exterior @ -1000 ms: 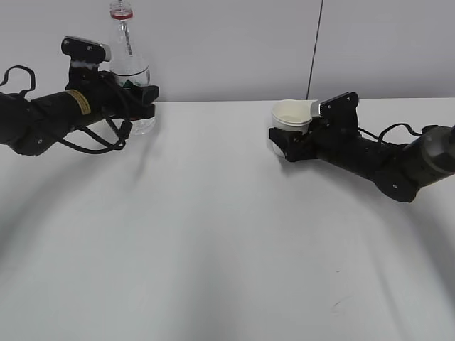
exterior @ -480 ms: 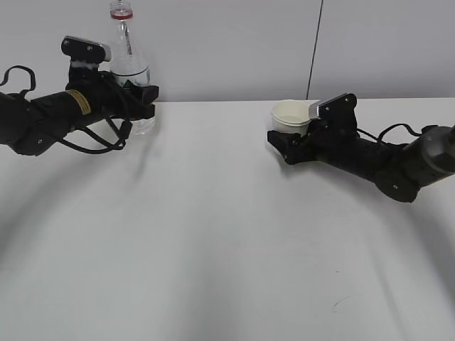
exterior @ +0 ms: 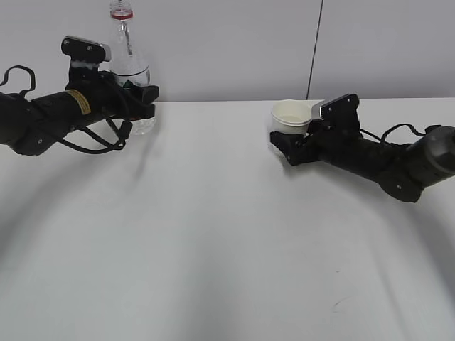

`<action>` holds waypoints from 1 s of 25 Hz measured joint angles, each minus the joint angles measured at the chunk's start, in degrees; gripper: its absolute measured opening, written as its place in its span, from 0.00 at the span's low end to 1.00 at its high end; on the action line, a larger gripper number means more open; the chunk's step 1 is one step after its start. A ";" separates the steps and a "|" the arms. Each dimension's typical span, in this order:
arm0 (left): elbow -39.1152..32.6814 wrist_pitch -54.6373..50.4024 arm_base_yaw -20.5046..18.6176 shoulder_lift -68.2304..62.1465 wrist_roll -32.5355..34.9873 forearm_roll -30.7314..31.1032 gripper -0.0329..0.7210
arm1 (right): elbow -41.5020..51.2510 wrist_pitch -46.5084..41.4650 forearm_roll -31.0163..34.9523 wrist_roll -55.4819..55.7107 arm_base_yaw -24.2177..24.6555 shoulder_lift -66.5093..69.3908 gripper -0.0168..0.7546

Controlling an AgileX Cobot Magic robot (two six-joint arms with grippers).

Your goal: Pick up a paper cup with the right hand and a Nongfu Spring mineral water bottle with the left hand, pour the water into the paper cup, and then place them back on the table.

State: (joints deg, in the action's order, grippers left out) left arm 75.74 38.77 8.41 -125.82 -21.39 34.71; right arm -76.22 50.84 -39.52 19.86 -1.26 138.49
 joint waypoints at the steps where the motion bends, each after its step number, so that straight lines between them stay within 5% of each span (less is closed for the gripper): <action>1: 0.00 0.00 0.00 0.00 0.00 0.00 0.57 | 0.12 0.00 0.00 0.00 0.39 0.00 0.87; 25: 0.00 -0.05 0.00 0.00 -3.47 0.00 0.57 | 22.21 6.39 1.31 -3.20 2.55 -15.47 0.86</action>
State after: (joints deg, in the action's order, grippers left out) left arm 75.74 38.72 8.41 -125.82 -24.86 34.71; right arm -54.02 57.23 -38.21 16.66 1.29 123.01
